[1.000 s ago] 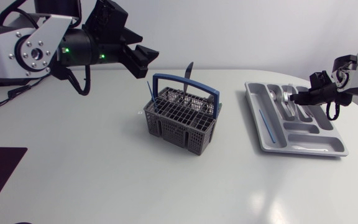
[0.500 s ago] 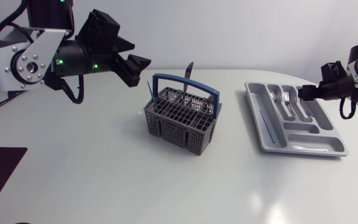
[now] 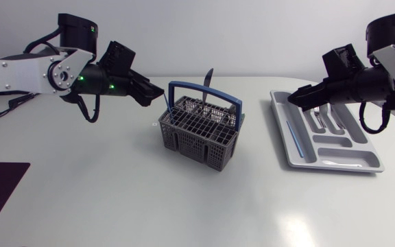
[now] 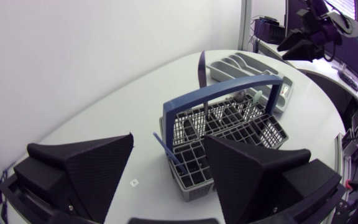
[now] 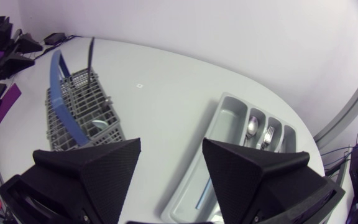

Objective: Unload the cutlery basket into the drawer organizer.

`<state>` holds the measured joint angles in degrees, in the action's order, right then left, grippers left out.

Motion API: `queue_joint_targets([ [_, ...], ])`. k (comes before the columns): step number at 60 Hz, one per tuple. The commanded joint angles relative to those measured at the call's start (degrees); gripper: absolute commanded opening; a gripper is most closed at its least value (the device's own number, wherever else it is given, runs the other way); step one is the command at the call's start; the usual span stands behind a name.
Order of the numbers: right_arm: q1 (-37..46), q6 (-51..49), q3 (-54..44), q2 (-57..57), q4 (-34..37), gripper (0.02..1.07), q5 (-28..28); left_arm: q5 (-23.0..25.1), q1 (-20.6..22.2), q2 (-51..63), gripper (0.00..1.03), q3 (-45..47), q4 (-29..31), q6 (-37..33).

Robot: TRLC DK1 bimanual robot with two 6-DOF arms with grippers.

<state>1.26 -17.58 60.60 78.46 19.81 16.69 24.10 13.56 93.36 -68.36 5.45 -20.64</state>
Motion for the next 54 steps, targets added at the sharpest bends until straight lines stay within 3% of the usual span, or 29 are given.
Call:
queue_joint_targets([
  [1, -2.4, 2.29, -1.89, -2.25, 2.07, 0.75, 0.1, 1.92, -1.35, 3.93, 0.89, -6.7, 4.21, 4.21],
  [21, -12.59, 4.22, -3.38, -3.05, 5.06, 0.78, -2.27, 2.97, -1.78, 12.72, 0.84, -20.85, 20.12, 7.64],
  [32, -18.4, 4.66, -3.56, -2.43, 5.32, 0.78, -4.65, 1.13, -1.35, 14.92, 0.76, -24.19, 23.11, 7.2],
  [54, -21.82, 5.45, -4.96, -0.94, 4.53, 0.78, -5.35, -2.3, 0.76, 18.17, 0.6, -27.44, 26.63, 5.97],
])
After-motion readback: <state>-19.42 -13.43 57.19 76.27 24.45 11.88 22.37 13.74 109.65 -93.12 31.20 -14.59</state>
